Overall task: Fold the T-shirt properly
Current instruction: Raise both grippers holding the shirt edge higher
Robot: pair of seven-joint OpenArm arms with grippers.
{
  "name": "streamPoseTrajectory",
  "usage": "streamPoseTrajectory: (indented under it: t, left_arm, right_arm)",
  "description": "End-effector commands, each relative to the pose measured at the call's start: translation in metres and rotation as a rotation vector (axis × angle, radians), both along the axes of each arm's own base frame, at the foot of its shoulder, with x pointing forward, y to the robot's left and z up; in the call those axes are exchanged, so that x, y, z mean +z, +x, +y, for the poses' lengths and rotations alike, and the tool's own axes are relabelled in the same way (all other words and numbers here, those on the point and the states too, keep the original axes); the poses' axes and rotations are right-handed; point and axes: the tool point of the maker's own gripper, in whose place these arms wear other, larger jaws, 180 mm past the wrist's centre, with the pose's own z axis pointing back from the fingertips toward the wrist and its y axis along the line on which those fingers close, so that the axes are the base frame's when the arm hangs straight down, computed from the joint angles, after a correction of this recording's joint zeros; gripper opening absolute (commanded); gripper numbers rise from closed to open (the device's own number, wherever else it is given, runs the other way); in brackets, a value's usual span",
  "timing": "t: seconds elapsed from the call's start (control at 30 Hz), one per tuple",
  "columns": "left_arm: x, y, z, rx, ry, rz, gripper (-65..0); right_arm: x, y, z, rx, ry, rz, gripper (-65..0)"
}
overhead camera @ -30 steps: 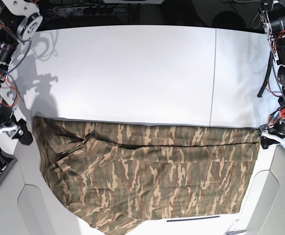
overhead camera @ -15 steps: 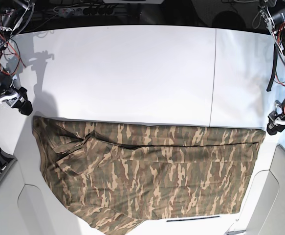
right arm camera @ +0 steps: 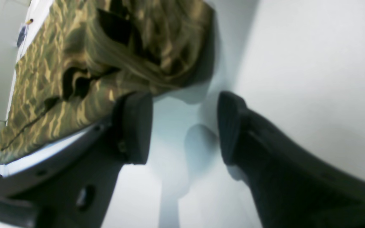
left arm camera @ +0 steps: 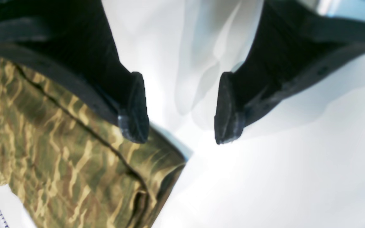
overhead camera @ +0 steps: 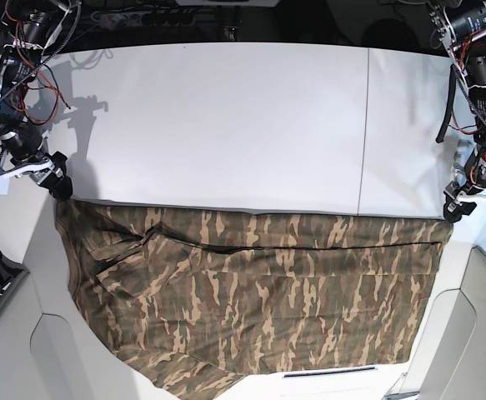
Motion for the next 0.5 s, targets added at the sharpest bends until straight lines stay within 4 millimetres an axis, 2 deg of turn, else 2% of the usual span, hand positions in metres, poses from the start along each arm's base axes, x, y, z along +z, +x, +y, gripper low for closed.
streamPoseTrajectory:
  t: [0.0, 0.17, 0.3, 0.47]
  left_arm:
    - [0.01, 0.006, 0.005, -0.002, 0.022, -0.02, -28.4]
    - [0.009, 0.008, 0.003, 0.011, 0.023, -0.039, -28.4]
    - [0.01, 0.016, 0.0, 0.031, 0.006, -0.047, -28.4]
    - [0.005, 0.025, -0.004, 0.049, -0.004, -0.036, -28.4]
  right_arm:
    - [0.016, 0.011, -0.009, -0.009, -0.029, -0.059, -32.2]
    - [0.016, 0.023, -0.001, 0.012, -0.039, -0.053, -31.9]
    - [0.01, 0.039, 0.006, 0.015, -0.009, -0.046, -24.2]
    - [0.004, 0.06, 0.013, 0.01, 0.052, -0.03, -24.2]
